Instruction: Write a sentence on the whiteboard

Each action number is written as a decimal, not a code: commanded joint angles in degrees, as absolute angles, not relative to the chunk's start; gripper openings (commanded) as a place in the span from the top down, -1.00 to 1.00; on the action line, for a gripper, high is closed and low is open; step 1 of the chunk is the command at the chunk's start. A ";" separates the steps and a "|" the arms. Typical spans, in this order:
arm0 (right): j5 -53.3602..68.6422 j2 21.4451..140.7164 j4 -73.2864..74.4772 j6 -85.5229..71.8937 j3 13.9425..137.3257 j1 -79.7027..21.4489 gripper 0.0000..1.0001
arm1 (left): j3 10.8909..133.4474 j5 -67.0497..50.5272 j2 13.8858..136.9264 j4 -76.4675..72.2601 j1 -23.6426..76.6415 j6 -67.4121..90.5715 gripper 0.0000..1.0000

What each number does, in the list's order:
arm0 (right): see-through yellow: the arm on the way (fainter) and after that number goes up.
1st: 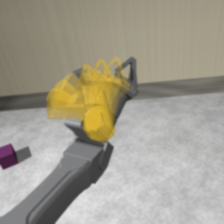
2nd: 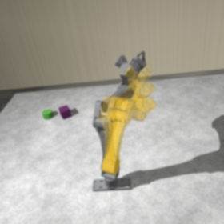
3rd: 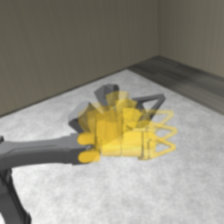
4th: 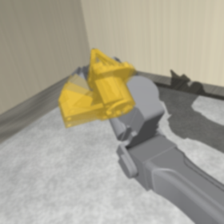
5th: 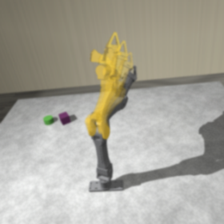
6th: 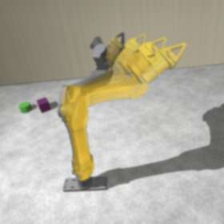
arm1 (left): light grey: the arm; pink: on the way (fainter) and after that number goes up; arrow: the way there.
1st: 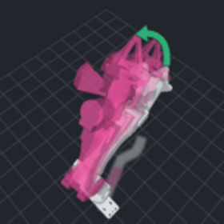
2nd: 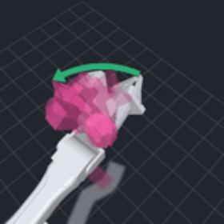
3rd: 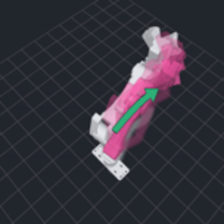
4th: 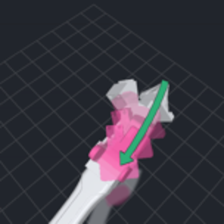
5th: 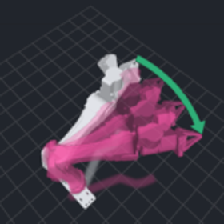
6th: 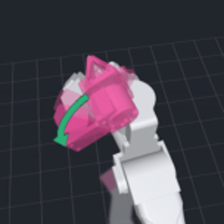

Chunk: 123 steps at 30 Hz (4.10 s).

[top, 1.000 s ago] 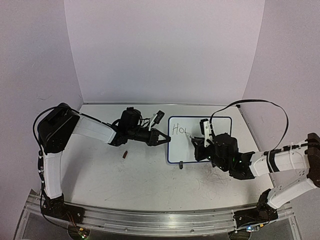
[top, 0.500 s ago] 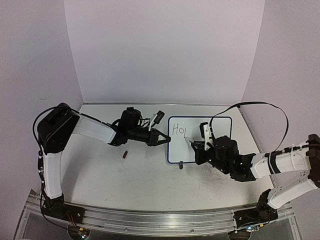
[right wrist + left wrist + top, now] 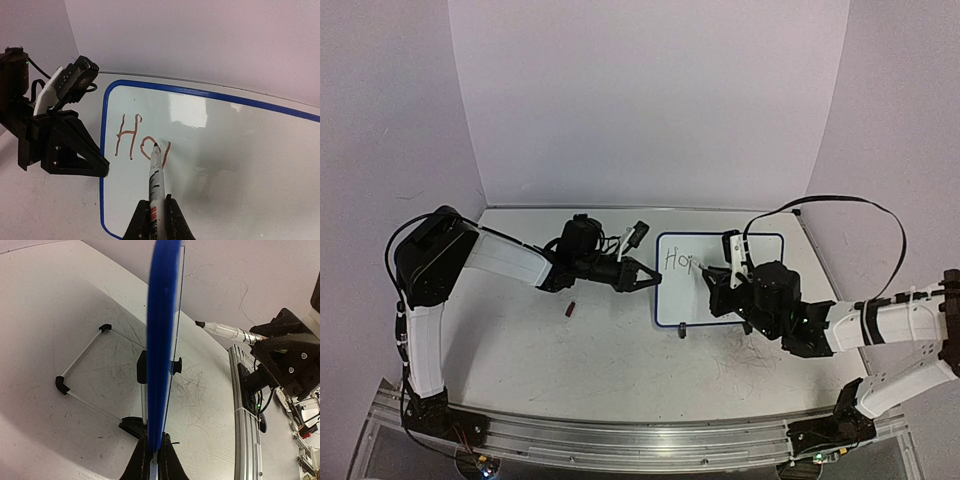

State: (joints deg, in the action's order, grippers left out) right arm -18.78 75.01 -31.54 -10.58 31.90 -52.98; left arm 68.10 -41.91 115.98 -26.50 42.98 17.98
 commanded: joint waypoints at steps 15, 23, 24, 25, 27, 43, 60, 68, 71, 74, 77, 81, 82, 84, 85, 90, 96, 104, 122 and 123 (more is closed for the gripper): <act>-22.71 78.09 -34.92 -9.97 34.54 -51.42 1.00 | 67.76 -43.51 111.72 -27.51 43.25 17.41 1.00; -24.96 77.32 -32.73 -10.94 33.89 -51.42 1.00 | 67.56 -43.42 111.47 -27.51 43.24 17.30 1.00; -25.07 77.11 -32.51 -11.09 33.69 -51.42 1.00 | 67.53 -43.42 111.45 -27.49 43.24 17.31 1.00; -25.17 76.89 -32.22 -11.27 33.47 -51.41 1.00 | 67.50 -43.42 111.47 -27.44 43.24 17.31 1.00; -25.43 76.50 -31.39 -11.68 33.10 -51.41 1.00 | 67.43 -43.40 111.41 -27.40 43.22 17.31 1.00; -22.16 75.76 -29.87 -14.08 30.68 -51.50 1.00 | 67.72 -43.34 111.45 -27.33 43.24 17.49 1.00; -20.48 79.55 -31.44 -13.84 33.55 -52.63 1.00 | 67.59 -43.43 111.29 -27.33 43.25 17.47 1.00; -21.29 73.27 -32.61 -13.69 29.91 -52.10 1.00 | 67.17 -43.30 111.26 -27.33 43.27 17.29 1.00; -21.35 73.15 -32.63 -13.66 29.84 -51.61 1.00 | 67.23 -43.31 111.19 -27.27 43.24 17.23 1.00; -21.85 73.88 -32.55 -13.59 30.27 -51.51 1.00 | 67.28 -43.25 111.10 -27.18 43.27 17.40 1.00; -21.93 74.63 -32.57 -13.57 30.43 -51.40 1.00 | 67.26 -43.14 110.97 -27.16 43.24 17.40 1.00; -22.07 74.45 -32.44 -13.94 29.71 -51.39 1.00 | 67.24 -43.15 111.04 -27.06 43.24 17.44 1.00; -22.16 74.42 -32.17 -14.06 29.65 -51.38 1.00 | 67.30 -43.15 111.10 -27.07 43.28 17.42 1.00; -22.30 74.29 -31.73 -14.38 29.31 -51.35 1.00 | 67.39 -43.20 111.19 -27.04 43.24 17.40 1.00; -22.53 74.27 -31.55 -14.50 29.16 -51.34 1.00 | 67.44 -43.26 111.21 -27.06 43.24 17.40 1.00; -23.07 74.65 -30.75 -14.80 29.26 -51.28 1.00 | 67.68 -43.34 111.32 -27.01 43.24 17.32 1.00; -25.10 74.62 -30.16 -15.44 29.37 -51.33 1.00 | 67.46 -43.31 111.19 -26.96 43.24 17.31 1.00; -26.72 74.20 -30.20 -15.17 29.87 -50.92 1.00 | 67.71 -43.39 111.34 -26.98 43.24 17.31 1.00; -24.31 76.91 -33.48 -12.22 32.46 -50.71 1.00 | 68.03 -43.51 111.55 -26.98 43.24 17.36 1.00; -24.10 77.12 -33.56 -12.16 32.58 -50.71 1.00 | 68.03 -43.59 111.54 -26.98 43.24 17.32 1.00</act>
State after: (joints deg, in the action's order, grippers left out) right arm -24.22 75.58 -32.18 -13.12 30.11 -51.40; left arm 67.22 -41.80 115.02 -25.91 43.07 17.98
